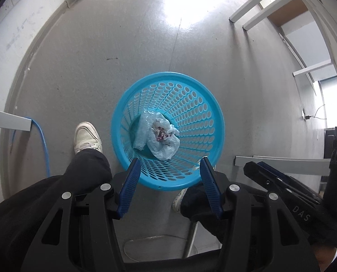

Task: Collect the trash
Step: 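Open both tools to drop the bags into the blue wastebasket, then raise both tools back toward the table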

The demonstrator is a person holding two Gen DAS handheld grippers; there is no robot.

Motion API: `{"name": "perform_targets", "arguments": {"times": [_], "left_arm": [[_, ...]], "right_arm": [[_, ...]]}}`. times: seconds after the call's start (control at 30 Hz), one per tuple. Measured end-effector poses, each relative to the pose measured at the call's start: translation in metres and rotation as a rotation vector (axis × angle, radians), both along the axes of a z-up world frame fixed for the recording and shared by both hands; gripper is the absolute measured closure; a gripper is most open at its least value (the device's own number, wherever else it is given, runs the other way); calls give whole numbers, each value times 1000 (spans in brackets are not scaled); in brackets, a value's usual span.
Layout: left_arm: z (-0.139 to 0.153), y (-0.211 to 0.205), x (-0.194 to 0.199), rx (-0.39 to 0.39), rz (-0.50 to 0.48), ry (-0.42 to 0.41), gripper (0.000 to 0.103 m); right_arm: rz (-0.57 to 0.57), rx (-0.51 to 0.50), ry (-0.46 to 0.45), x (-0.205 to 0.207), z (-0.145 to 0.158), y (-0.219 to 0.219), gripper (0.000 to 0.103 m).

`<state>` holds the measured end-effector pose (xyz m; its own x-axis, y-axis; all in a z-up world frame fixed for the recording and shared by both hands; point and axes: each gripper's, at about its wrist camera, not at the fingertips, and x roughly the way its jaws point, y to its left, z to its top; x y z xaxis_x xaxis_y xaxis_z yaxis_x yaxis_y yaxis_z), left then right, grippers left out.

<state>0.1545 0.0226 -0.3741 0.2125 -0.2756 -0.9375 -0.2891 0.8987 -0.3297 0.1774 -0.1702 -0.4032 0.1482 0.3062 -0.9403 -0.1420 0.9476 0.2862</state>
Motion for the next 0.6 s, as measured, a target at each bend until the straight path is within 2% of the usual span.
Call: {"name": "perform_targets", "arguments": {"times": [0.23, 0.37, 0.6], "left_arm": [[38, -10, -35, 67, -44, -99, 48], [63, -16, -58, 100, -51, -169, 48], [116, -33, -106, 218, -67, -317, 48]], "right_arm": [[82, -17, -93, -45, 39, 0, 51], [89, -29, -153, -69, 63, -6, 50], [99, -7, -232, -113, 104, -25, 45]]}}
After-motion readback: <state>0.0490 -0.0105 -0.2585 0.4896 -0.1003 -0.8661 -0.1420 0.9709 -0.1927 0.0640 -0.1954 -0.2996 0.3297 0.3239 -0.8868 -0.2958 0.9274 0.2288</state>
